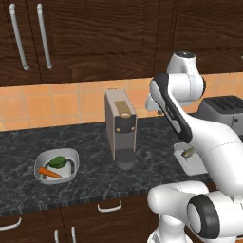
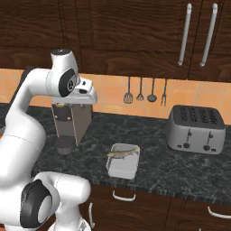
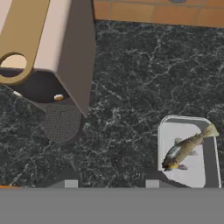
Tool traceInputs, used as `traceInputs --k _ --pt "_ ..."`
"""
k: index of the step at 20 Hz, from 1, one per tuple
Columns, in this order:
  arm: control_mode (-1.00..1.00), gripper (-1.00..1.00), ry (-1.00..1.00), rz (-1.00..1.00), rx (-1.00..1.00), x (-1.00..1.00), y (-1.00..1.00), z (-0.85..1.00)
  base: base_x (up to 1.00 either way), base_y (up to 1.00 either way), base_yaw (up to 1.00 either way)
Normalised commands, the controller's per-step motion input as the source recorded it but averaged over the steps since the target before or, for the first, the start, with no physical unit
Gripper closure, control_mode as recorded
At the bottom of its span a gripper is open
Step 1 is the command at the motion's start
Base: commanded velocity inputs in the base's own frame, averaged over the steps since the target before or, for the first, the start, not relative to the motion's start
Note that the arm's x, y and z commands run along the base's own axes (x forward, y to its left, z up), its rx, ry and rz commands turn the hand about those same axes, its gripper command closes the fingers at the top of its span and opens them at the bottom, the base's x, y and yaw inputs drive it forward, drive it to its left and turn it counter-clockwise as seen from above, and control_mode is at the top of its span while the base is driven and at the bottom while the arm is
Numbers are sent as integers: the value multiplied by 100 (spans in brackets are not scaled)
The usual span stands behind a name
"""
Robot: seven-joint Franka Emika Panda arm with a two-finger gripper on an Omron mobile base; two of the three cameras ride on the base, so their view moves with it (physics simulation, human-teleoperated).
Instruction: Take the meat container that has the fish and place it on the second highest rack of the freezer. Then take the vegetable container that has the carrot and avocado and place it on the highest rack of the freezer.
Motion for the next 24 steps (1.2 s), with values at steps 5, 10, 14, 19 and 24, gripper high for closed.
traceInputs --k 5,10,14,19,24 --pt "-100 -100 0 -4 1 -10 -7 -5 0 0 0" --pt "-100 -100 8 -29 12 -46 -91 -20 0 0 0" --pt "-100 -100 4 -28 8 -88 -76 -42 0 0 0" --pt "-100 -100 33 -27 11 -23 -89 -4 0 0 0" --pt "-100 -100 38 -28 8 0 -87 -4 0 0 0"
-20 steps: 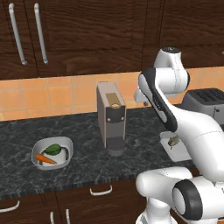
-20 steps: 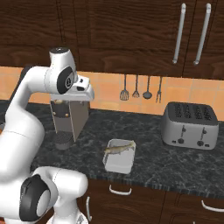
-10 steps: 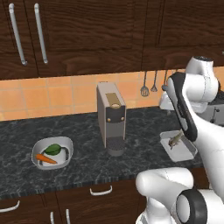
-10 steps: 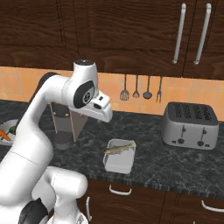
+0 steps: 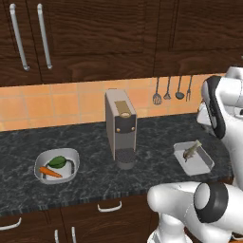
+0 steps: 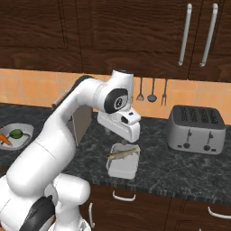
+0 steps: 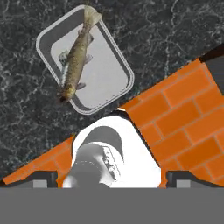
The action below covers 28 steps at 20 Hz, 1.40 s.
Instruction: Take the meat container that has the fish and place it on the second highest rack of the freezer. Then take the vegetable container that has the carrot and avocado and place it on the highest rack of the freezer.
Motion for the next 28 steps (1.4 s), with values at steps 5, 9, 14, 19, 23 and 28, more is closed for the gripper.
traceInputs --k 5,9,14,19,23,28 --pt "-100 -100 31 -31 1 3 -58 -23 0 0 0" --pt "-100 -100 14 -21 0 2 -41 -55 0 0 0" --pt "-100 -100 2 -8 0 16 -9 -61 0 0 0" --pt "-100 -100 0 -5 -1 48 4 -57 0 0 0" --pt "-100 -100 -2 -12 -7 49 13 -71 0 0 0" --pt "-100 -100 -11 -19 -17 2 6 -78 0 0 0"
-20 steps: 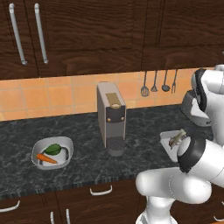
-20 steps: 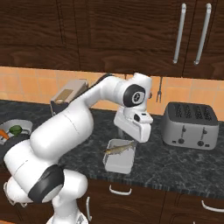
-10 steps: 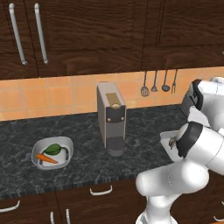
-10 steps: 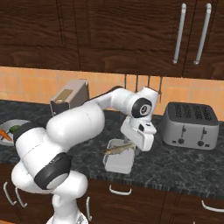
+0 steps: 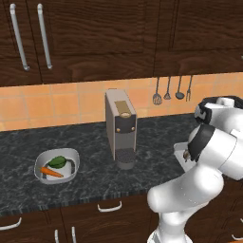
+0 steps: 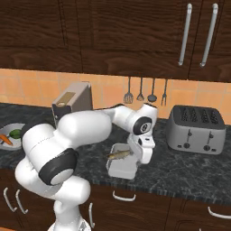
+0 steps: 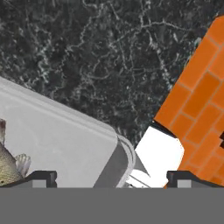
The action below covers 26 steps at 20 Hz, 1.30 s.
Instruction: Take the meat container that has the fish and place it on the second highest rack of the freezer. Then take the vegetable container that has the carrot and avocado and place it on the highest rack of the freezer.
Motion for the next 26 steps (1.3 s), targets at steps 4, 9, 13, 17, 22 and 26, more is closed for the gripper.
traceInputs --k 4,9,13,17,22,26 --pt "-100 -100 0 -23 -6 1 0 -26 0 0 0" --pt "-100 -100 0 -18 -3 -6 13 -11 0 0 0" --pt "-100 -100 -8 0 -1 -13 30 -21 0 0 0" --pt "-100 -100 -10 -5 -2 -11 8 -36 0 0 0" --pt "-100 -100 -2 -1 0 1 1 -2 0 0 0" --pt "-100 -100 -3 -1 0 7 16 -21 0 0 0"
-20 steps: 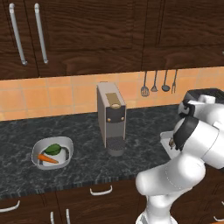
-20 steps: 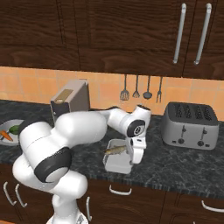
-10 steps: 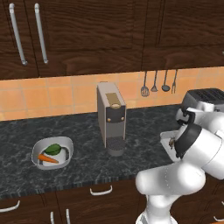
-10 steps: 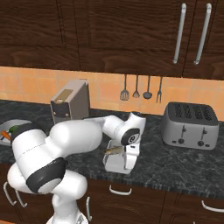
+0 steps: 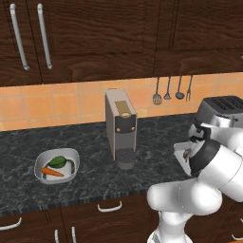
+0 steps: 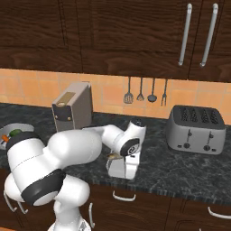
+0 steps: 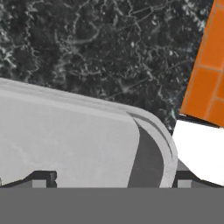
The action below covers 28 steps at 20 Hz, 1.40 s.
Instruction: Take the meat container that has the fish and place it on the second highest rack of the freezer. Then take the vegetable container that has the carrot and avocado and place it on the highest rack of the freezer.
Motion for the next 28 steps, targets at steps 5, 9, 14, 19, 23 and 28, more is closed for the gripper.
traceInputs --k 5,9,14,19,23,28 --pt "-100 -100 0 -1 -2 9 0 -34 0 0 0" --pt "-100 -100 0 -2 0 1 0 -25 0 0 0" --pt "-100 -100 0 -2 0 -17 0 -4 0 0 0" --pt "-100 -100 1 0 -3 -11 4 0 0 0 0" --pt "-100 -100 1 -1 -8 0 28 -11 0 0 0" --pt "-100 -100 0 -1 -6 -1 32 -15 0 0 0"
